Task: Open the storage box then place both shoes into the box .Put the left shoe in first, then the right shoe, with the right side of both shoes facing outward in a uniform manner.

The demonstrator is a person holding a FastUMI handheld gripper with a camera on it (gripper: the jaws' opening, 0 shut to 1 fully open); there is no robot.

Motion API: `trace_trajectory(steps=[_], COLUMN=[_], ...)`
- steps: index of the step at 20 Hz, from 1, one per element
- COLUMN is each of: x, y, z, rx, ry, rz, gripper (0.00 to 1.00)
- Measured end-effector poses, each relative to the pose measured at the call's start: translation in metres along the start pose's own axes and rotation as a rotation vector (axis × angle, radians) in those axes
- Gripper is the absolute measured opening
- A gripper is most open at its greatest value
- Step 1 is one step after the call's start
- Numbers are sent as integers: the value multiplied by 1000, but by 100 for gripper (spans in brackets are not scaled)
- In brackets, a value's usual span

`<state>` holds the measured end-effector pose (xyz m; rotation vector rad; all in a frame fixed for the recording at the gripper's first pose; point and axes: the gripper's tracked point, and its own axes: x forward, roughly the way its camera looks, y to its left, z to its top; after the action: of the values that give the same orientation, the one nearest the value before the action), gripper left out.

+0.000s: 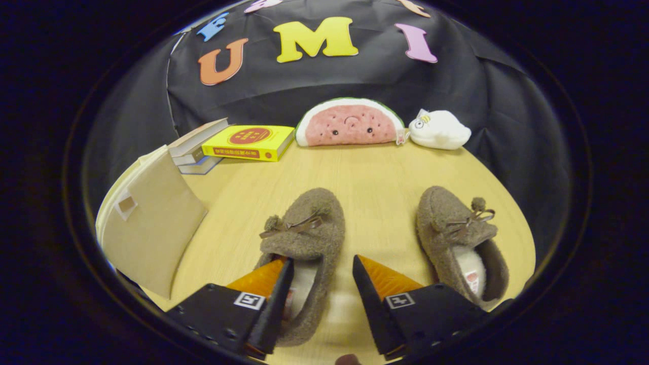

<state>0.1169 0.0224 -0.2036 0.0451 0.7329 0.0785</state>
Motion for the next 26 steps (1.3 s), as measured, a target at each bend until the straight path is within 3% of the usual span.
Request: trace_trajectory(steps=[4, 6, 7, 16, 20, 26], x=[5, 4, 5, -24, -59, -136], y=[-1, -8, -3, 21, 53, 141], z=[-1, 3, 1, 12, 45, 119], rx=[43, 55, 79, 247, 295, 333], ry=[12, -7, 11, -10, -39, -111], rz=[-3, -23, 1, 106, 166, 275], gripper=[33, 30, 1, 1, 1, 1])
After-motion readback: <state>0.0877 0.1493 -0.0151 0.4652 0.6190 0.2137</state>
